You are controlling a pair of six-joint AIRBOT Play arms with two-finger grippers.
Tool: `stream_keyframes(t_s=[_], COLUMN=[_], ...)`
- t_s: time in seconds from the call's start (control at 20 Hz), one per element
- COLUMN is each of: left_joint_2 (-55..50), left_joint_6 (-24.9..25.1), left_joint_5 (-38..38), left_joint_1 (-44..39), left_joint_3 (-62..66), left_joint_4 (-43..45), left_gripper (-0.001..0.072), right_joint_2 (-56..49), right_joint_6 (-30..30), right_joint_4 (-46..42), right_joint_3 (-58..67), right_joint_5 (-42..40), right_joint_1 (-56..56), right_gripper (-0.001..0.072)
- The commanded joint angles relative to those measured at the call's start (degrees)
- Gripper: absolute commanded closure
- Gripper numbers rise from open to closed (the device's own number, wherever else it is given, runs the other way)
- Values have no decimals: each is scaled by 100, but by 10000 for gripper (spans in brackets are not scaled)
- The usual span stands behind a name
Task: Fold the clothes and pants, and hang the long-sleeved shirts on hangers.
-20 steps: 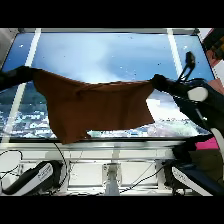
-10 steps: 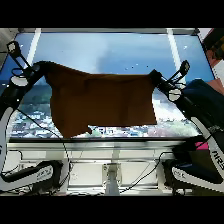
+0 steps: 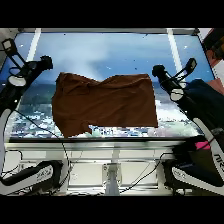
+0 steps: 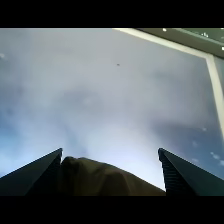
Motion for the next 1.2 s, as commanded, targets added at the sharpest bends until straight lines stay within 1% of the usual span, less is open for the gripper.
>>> stream_keyframes(t_s=[0.0, 0.05, 0.15, 0.25, 0.3, 0.35, 0.45, 0.5, 0.6, 0.65, 0.85, 0.95, 1.0, 1.15], left_joint_2=[529, 629, 654, 656, 660, 671, 671, 671, 669, 667, 656, 645, 605, 332], left_joint_6=[-28, -31, -39, -197, -201, -201, -109, 83, 625, 789, 1014, 1456, 1532, 1539], left_joint_5=[-1976, -2898, -4518, -5501, -5775, -5801, -5807, -5807, -5755, -5676, -5178, -5123, -5123, -5115], left_joint_1=[721, 1132, 1919, 2636, 2951, 3202, 3432, 3438, 3370, 3324, 3268, 3268, 3268, 3268], left_joint_3=[0, -2, -31, -254, -479, -787, -1445, -1735, -2214, -2385, -2651, -2684, -2684, -2684], left_joint_4=[33, 289, 988, 1167, 1137, 1091, 960, 986, 984, 981, 986, 986, 984, 975], left_gripper=[73, 97, 97, 96, 96, 96, 96, 96, 96, 96, 96, 97, 97, 97], right_joint_2=[599, 800, 1150, 1375, 1432, 1456, 1453, 1453, 1456, 1453, 1453, 1453, 1453, 1453], right_joint_6=[-490, -577, -702, -708, -708, -706, -706, -706, -706, -706, -706, -706, -706, -706], right_joint_4=[-262, -337, -555, -813, -850, -848, -857, -890, -955, -953, -955, -953, -953, -951], right_joint_3=[2, 2, 2, 2, 2, 2, 0, 0, 0, 0, 0, 2, 0, 2], right_joint_5=[472, 758, 1458, 2083, 2339, 2581, 2988, 3112, 3178, 3174, 3167, 3132, 3108, 3082], right_joint_1=[-584, -855, -1412, -1884, -2068, -2227, -2391, -2413, -2411, -2411, -2411, -2411, -2411, -2411], right_gripper=[255, 255, 255, 257, 258, 261, 262, 262, 262, 262, 263, 263, 263, 263])
